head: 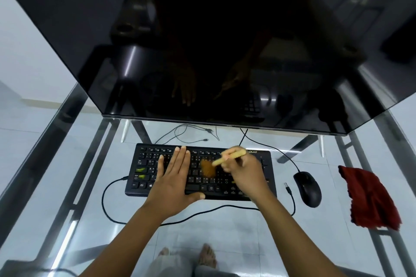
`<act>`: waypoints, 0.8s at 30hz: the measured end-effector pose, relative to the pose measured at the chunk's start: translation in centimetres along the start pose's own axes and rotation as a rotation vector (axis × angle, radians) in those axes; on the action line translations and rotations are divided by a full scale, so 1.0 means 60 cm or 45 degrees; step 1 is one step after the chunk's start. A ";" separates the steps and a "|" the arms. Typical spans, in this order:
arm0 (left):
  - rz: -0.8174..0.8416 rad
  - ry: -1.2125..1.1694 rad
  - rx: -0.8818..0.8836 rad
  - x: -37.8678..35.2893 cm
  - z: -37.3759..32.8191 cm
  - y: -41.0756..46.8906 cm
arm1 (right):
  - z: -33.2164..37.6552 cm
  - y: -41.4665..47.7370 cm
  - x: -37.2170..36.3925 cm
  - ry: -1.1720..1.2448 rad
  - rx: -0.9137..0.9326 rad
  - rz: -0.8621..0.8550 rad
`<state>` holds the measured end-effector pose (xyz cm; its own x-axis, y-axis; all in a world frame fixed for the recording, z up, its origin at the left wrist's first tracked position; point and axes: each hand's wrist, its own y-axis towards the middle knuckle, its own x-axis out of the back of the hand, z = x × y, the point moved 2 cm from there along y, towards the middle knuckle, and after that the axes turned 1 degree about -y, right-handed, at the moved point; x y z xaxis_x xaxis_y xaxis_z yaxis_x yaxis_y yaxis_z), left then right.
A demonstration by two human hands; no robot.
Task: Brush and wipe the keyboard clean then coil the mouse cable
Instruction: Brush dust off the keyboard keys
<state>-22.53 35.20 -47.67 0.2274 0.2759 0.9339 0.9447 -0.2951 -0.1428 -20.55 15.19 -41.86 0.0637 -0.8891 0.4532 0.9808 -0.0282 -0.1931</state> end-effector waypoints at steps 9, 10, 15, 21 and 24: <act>-0.297 -0.256 0.235 0.011 0.057 -0.042 | 0.023 0.021 -0.019 -0.281 0.273 -0.186; -0.293 -0.262 0.259 0.010 0.064 -0.047 | 0.029 0.017 -0.022 -0.344 0.375 -0.236; -0.253 -0.251 0.343 0.013 0.094 -0.079 | 0.043 -0.015 -0.073 -0.314 0.402 0.222; -0.209 -0.307 0.327 0.027 0.141 -0.090 | 0.046 -0.048 -0.115 -0.253 0.426 0.226; -0.159 -0.312 0.264 0.027 0.164 -0.086 | 0.066 -0.068 -0.137 -0.171 0.460 0.217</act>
<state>-24.73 46.18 -48.65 0.1331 0.5169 0.8456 0.9910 -0.0596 -0.1195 -24.32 24.43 -41.36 0.2307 -0.7990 0.5553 0.9542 0.2974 0.0315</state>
